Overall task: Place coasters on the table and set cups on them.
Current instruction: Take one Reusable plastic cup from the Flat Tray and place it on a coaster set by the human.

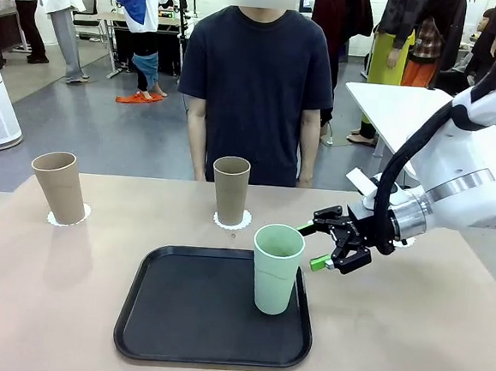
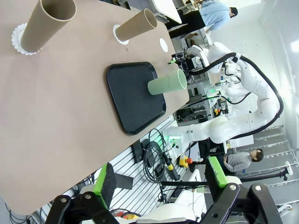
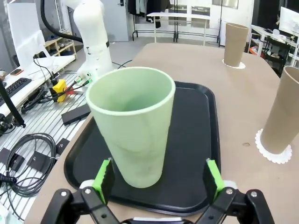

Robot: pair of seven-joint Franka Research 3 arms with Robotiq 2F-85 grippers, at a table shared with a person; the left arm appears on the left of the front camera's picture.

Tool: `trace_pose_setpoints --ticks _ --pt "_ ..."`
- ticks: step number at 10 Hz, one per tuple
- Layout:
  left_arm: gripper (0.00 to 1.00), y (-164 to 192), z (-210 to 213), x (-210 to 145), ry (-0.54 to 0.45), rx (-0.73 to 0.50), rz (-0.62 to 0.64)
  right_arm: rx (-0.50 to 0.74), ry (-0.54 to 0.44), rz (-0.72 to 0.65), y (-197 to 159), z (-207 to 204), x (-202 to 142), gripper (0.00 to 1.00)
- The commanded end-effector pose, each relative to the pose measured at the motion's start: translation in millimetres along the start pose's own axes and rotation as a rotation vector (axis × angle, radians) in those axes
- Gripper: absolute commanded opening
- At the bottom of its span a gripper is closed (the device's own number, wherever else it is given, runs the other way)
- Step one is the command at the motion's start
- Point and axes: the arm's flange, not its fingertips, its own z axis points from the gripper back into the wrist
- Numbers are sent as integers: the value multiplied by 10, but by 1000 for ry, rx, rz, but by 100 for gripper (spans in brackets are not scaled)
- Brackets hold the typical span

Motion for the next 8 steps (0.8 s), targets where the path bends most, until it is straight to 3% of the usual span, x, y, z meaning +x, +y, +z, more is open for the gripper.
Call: trace_pose_setpoints --ticks 1,4,8 --pt "100 -14 -2 -9 -5 1 -2 81 -27 -19 -75 -73 -47 100" --pt "100 -14 -2 -9 -5 1 -2 188 -65 -29 -68 -150 -86 100" --pt "100 -14 -2 -9 -5 1 -2 220 -79 -6 -86 -282 -85 100"
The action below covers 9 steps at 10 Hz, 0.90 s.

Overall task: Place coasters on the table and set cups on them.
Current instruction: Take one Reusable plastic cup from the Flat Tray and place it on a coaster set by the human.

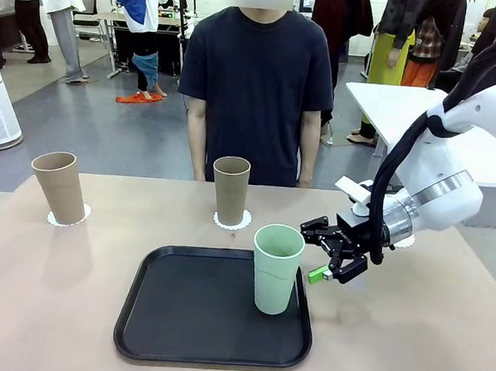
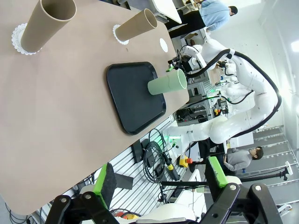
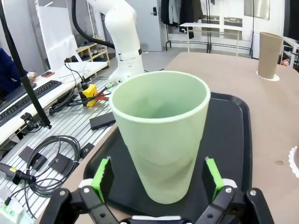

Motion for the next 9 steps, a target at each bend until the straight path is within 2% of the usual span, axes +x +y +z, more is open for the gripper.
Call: trace_pose_setpoints --ticks 1,9 --pt "100 -14 -2 -9 -5 1 -2 12 -11 16 -76 -22 3 100" --pt "100 -14 -2 -9 -5 1 -2 -12 -1 18 -244 -198 -136 100"
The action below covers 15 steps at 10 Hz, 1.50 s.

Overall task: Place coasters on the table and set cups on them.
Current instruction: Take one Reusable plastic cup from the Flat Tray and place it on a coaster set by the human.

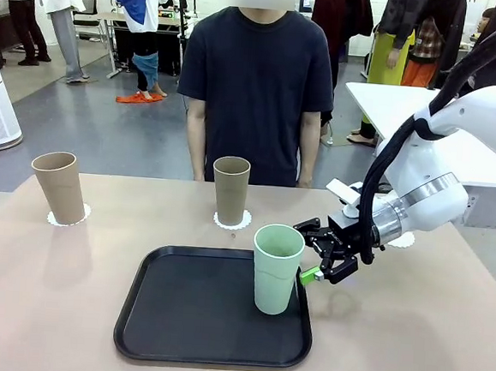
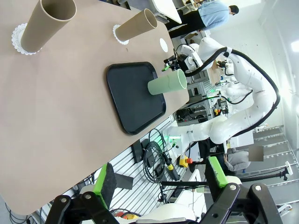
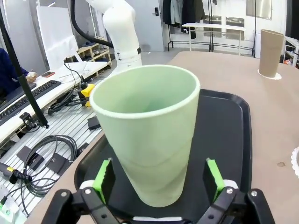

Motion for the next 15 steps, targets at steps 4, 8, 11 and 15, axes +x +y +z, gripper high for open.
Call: trace_pose_setpoints --ticks 4,8,11,15 --pt "100 -14 -2 -9 -5 1 -2 11 -4 10 -166 -179 -124 100" --pt "100 -14 -2 -9 -5 1 -2 24 -9 7 -174 -199 -131 100" --pt "100 -14 -2 -9 -5 1 -2 46 -18 8 -163 -191 -154 100" --pt "100 -14 -2 -9 -5 1 -2 141 -60 38 -132 -259 -137 100"
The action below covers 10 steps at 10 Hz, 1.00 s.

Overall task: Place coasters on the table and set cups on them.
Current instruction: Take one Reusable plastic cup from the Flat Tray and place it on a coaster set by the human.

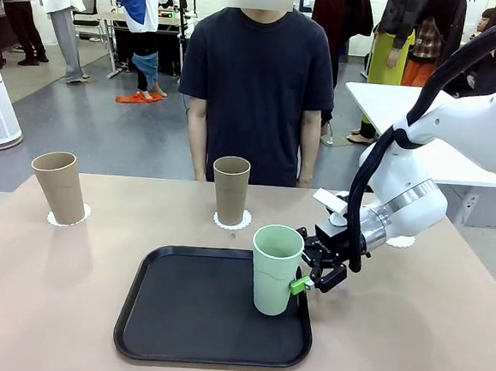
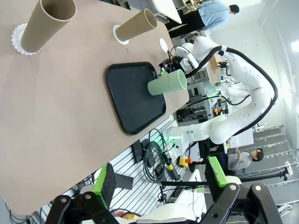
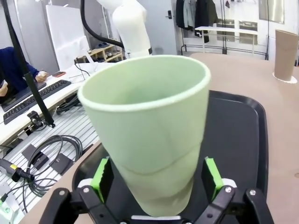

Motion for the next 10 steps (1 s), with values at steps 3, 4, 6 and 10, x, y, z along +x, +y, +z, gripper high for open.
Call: trace_pose_setpoints --ticks 3,4,6,10 --pt "100 -14 -2 -9 -5 1 -2 45 -20 37 -73 -43 -25 100" --pt "100 -14 -2 -9 -5 1 -2 45 -18 34 -97 -72 -28 100" --pt "100 -14 -2 -9 -5 1 -2 55 -17 37 -130 -128 -32 100" --pt "100 -14 -2 -9 -5 1 -2 69 -15 33 -147 -168 -53 100"
